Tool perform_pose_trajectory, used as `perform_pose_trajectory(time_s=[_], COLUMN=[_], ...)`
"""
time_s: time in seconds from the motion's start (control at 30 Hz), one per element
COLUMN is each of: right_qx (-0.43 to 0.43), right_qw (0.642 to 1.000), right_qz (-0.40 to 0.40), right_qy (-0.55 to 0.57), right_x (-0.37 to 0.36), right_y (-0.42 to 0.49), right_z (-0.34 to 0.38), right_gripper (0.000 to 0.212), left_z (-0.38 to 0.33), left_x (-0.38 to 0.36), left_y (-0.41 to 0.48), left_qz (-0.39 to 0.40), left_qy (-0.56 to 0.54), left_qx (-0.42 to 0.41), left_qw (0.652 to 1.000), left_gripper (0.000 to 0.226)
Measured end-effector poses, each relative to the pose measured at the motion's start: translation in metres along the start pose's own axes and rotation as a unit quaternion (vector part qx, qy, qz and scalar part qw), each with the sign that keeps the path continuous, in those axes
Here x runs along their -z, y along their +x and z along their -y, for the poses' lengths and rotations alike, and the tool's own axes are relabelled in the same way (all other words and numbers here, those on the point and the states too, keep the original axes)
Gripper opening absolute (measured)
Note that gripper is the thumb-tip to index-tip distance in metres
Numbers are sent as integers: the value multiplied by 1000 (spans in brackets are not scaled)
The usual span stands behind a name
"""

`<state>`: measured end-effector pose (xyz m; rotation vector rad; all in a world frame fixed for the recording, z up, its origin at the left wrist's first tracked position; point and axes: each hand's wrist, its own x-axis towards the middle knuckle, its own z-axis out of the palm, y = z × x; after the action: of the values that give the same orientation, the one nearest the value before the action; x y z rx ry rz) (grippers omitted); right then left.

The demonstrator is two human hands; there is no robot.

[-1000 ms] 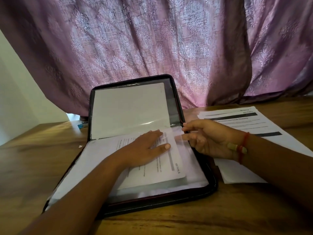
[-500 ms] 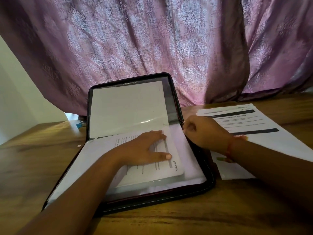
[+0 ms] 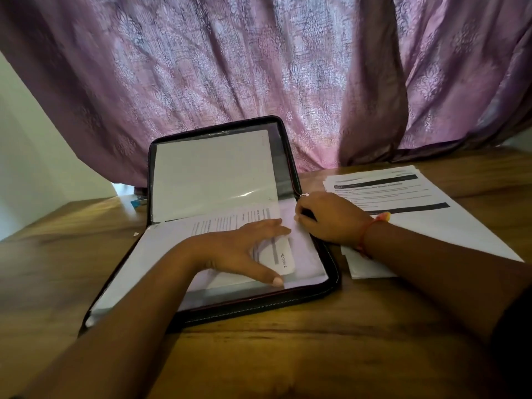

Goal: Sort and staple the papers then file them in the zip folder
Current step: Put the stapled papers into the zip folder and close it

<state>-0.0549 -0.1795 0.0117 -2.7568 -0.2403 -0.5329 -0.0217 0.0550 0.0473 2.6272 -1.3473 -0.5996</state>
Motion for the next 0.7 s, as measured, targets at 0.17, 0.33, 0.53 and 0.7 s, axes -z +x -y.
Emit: perform_pose_trajectory(time_s=[0.17,0.33,0.53,0.7], right_qx=[-20,-15,-12,-14], right_qw=[998,998,998,997], right_qz=[-55,-58,-60,-68], right_qy=[21,21,27,32], right_x=[6,10,11,13], right_y=[-6,-9,-11,-12], right_z=[2,5,4,5], right_gripper=[27,30,32,27], left_z=[-6,-18,-19,-11], left_x=[-10,-10,-2,11], left_y=[-7,-17,-25,-30], left_qz=[-88,-224,-275,-294], left_qy=[-26,-62,-85,-263], left_qx=[-28,-2,12,46], left_qw=[995,973,958,918], left_gripper=[69,21,25,25])
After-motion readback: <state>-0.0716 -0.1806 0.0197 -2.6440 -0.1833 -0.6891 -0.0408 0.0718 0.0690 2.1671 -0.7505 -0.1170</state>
